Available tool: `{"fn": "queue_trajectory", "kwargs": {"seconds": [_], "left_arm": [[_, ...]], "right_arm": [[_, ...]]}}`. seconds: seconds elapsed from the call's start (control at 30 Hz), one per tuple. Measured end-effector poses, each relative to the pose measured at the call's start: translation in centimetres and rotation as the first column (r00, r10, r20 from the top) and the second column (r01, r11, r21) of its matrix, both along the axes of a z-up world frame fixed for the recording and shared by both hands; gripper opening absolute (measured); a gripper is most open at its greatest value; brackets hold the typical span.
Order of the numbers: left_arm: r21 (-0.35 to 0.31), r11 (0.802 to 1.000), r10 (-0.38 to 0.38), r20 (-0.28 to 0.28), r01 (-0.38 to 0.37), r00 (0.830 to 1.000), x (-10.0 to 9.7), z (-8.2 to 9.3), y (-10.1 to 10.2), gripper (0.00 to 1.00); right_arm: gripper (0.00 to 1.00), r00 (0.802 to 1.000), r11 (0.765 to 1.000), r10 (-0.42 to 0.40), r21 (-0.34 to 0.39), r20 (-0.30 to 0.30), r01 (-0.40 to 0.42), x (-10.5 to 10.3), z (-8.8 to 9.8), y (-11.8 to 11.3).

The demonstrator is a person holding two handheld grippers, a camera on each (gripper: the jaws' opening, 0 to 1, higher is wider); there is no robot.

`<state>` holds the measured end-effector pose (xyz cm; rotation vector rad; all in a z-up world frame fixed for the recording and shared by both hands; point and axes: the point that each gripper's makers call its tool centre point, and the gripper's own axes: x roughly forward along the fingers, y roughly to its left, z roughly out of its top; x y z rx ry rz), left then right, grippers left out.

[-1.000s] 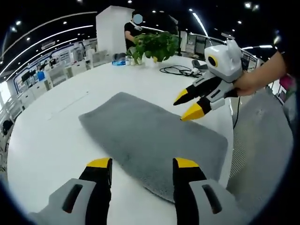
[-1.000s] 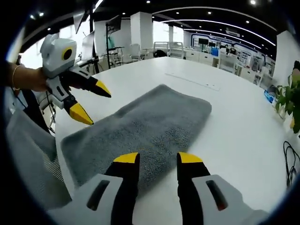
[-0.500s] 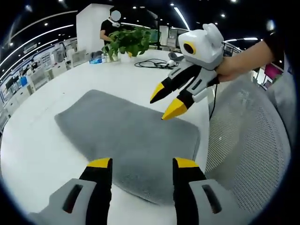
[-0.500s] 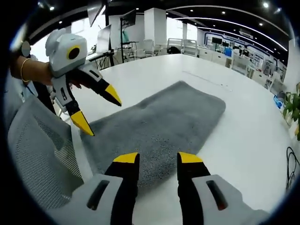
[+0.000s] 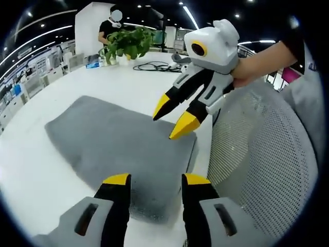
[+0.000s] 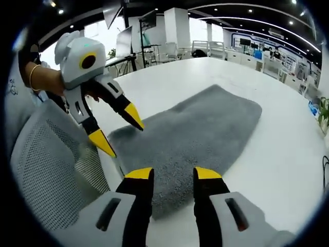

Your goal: Fold the towel on the table until its edges align and the towel forms a compact rectangular stack.

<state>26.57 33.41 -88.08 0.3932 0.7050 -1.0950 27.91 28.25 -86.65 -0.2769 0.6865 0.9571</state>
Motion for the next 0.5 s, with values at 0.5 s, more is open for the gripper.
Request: {"fn": "queue_trajectory", "kwargs": {"seconds": [0.5], "left_arm": [[0.084,0.993,-0.081,-0.006,0.081,0.997,-1.6,-2.2,-0.4,0.33]], "right_arm": [[0.26,0.991,0.991,0.128,-0.045,-0.048,-0.130,-2.3,-3.0,-0.2]]}}
